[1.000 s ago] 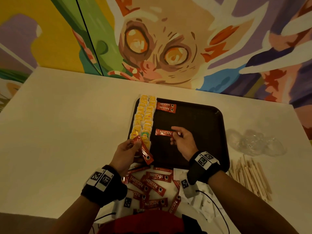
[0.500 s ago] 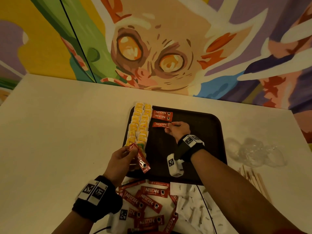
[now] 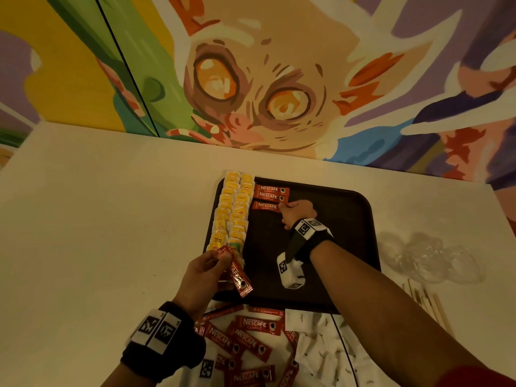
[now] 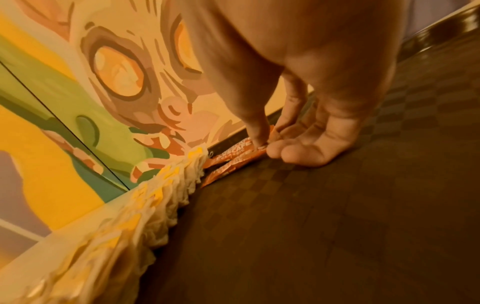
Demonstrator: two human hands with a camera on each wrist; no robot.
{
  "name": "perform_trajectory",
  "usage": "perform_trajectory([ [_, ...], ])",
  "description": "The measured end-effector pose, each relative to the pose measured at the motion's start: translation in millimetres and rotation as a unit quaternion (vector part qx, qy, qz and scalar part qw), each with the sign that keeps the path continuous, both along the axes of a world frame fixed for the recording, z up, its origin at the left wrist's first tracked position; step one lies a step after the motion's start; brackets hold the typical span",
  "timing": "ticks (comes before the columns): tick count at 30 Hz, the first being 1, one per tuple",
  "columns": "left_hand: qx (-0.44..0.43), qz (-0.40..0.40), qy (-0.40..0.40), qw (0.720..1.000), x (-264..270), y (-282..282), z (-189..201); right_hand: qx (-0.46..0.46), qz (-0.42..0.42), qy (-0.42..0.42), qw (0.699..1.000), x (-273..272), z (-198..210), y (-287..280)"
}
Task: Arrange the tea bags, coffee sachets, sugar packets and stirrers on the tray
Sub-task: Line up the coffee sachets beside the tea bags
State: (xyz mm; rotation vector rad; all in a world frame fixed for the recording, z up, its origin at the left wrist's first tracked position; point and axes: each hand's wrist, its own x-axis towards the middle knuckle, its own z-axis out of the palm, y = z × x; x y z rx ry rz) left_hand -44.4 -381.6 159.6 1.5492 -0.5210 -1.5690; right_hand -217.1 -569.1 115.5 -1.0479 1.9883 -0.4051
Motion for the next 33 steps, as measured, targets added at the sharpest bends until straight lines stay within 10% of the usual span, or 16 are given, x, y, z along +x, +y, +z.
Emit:
perform_trajectory([
  [18,-0.009,0.003,0.006,1.000,2,-4,6,-0.008,0.035,0.032,0.999,-6,3,1],
  [27,-0.049,-0.066,-0.059,0.995,2,-12,14,0.022,0.364,-0.236,0.901,11,72,94],
  [33,-0.094,-0.127,-0.102,0.982,1,-11,18,-0.046,0.314,-0.256,0.913,7,64,111],
])
